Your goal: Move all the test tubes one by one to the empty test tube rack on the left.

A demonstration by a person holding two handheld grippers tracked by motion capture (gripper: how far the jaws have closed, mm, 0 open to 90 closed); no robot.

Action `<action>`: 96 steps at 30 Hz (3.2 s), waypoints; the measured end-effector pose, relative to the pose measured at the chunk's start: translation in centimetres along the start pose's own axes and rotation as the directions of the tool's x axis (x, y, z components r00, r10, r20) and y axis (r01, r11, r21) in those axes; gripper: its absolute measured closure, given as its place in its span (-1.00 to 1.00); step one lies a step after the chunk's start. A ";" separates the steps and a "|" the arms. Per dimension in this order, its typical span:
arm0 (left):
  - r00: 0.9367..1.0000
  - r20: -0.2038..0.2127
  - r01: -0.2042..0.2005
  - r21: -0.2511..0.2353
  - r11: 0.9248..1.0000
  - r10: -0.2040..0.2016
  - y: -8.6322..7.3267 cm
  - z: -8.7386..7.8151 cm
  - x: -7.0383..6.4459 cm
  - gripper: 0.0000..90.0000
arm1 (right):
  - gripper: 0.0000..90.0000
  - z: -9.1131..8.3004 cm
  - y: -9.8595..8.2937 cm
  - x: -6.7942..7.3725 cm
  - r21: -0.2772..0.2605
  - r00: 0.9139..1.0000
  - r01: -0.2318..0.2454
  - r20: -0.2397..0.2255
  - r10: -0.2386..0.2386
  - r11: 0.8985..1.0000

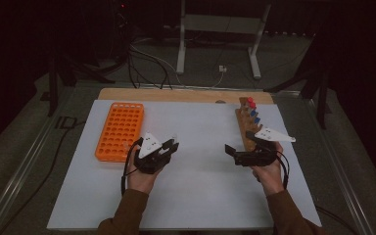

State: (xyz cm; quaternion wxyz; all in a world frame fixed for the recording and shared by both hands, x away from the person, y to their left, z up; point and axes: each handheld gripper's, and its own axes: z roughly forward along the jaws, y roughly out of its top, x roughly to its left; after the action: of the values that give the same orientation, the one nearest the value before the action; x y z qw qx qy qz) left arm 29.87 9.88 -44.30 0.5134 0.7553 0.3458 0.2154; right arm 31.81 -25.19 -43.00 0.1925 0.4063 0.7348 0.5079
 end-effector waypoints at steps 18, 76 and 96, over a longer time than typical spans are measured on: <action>0.998 -0.041 0.053 -0.045 0.998 -0.055 -1.3 -4.8 3.5 0.69 | -1.00 -1.4 -0.7 -1.3 -0.034 0.998 -0.028 0.046 0.029 0.999; 0.940 -0.334 0.125 0.162 0.979 -0.065 -6.9 -6.1 9.6 0.70 | -1.00 -1.6 -0.9 -0.7 -0.024 0.999 -0.015 0.039 0.016 1.000; 0.940 -0.324 0.167 0.172 0.971 -0.105 -7.3 -6.4 9.8 0.46 | -1.00 -1.6 -0.9 -0.7 -0.024 0.999 -0.016 0.037 0.017 1.000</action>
State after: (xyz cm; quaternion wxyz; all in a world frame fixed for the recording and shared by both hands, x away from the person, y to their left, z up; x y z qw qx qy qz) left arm 29.87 22.91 -48.91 0.3887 0.7328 0.4939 0.2610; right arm 30.79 -26.84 -43.25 0.2067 0.4193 0.7215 0.5107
